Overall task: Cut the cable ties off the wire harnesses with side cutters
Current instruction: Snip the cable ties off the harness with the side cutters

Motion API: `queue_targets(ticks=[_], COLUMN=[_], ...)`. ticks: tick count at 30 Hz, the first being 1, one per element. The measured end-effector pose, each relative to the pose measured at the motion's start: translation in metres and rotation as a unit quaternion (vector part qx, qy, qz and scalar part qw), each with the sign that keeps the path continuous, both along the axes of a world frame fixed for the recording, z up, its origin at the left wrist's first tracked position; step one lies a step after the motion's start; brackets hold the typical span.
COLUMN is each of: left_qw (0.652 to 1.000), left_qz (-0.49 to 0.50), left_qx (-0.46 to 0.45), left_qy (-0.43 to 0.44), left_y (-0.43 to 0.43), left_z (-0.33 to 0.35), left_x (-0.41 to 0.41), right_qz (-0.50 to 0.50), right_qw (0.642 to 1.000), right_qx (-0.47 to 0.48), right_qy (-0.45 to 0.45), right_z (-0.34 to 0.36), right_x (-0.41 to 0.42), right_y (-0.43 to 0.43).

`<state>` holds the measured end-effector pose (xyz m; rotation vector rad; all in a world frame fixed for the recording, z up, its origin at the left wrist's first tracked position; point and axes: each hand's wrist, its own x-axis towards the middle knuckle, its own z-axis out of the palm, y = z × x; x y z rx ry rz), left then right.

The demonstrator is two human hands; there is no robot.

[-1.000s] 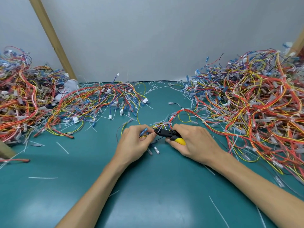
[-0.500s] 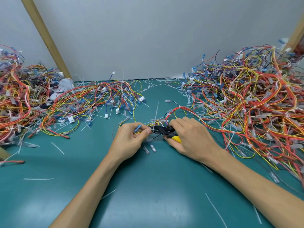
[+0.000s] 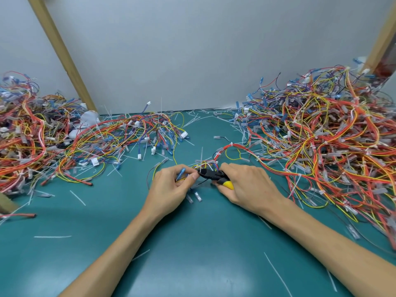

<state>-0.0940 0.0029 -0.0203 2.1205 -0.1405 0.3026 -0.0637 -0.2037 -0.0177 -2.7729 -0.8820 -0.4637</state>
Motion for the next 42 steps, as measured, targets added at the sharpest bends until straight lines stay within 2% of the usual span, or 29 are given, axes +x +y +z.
queue_targets(ticks=[6, 10, 16, 31, 35, 38, 42], left_qw=[1.000, 0.999, 0.998, 0.994, 0.996, 0.999, 0.999], left_qz=[0.003, 0.005, 0.028, 0.047, 0.041, 0.003, -0.030], left_qx=[0.008, -0.023, 0.025, 0.048, 0.034, -0.010, -0.021], left_qy=[-0.010, -0.025, -0.045, -0.086, -0.072, -0.039, -0.002], left_y=[0.0021, 0.0021, 0.0011, 0.0008, 0.0010, 0.0028, 0.0063], left_z=[-0.0003, -0.0002, -0.0018, -0.0041, -0.0041, -0.0025, -0.0043], left_x=[0.0028, 0.0021, -0.0001, -0.0016, -0.0010, -0.0006, 0.0015], right_qz=[-0.012, -0.011, -0.018, 0.033, 0.027, 0.006, -0.010], right_qw=[1.000, 1.000, 1.000, 0.999, 0.999, 1.000, 0.999], right_qx=[-0.006, 0.002, -0.004, -0.013, -0.016, -0.017, -0.042], right_qy=[0.020, 0.019, 0.017, 0.000, 0.007, -0.002, -0.027], right_z=[0.0000, -0.0010, -0.0015, 0.0032, 0.0031, 0.0018, 0.0030], right_x=[0.0003, -0.0010, -0.0020, -0.0040, -0.0034, -0.0052, -0.0057], right_y=[0.0005, 0.0004, 0.0013, 0.0008, 0.0019, 0.0019, 0.0029])
